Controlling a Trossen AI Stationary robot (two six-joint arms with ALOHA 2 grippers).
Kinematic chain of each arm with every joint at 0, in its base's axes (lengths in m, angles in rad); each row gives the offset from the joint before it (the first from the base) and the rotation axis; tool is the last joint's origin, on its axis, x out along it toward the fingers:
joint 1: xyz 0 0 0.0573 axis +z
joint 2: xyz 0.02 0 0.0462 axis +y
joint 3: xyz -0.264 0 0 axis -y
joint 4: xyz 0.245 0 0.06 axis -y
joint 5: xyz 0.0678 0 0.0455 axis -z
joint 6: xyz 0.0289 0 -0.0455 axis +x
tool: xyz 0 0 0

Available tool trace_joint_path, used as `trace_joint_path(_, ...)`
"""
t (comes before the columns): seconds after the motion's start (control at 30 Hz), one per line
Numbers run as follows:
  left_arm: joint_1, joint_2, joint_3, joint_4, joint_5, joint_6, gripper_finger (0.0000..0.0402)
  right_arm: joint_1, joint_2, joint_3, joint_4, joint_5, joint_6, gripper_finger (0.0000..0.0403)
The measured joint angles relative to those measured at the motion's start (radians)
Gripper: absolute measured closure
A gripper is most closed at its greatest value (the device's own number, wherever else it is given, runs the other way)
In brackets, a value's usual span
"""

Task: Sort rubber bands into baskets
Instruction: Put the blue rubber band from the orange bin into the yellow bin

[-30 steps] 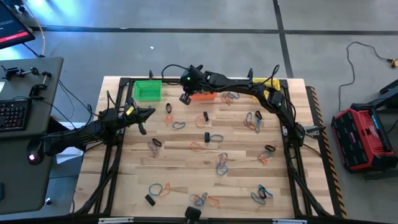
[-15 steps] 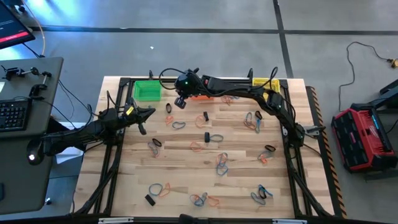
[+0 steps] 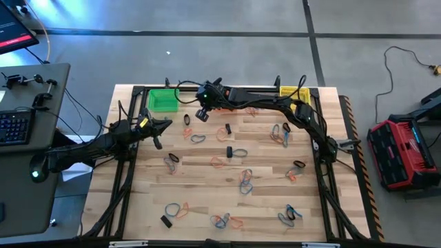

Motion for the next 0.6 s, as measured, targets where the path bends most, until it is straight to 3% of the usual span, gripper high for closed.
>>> trace_joint_path(0.27,0.0,0.0,0.0,0.0,0.0,-0.006,0.0401,0.028,-0.007,-0.046,0.056,0.016,-0.021,0.0403)
trace_joint_path(0.6,0.0,0.002,0.0,0.0,0.0,-0.006,0.0402,0.03,-0.269,-0.576,0.453,0.005,0.063,0.0403)
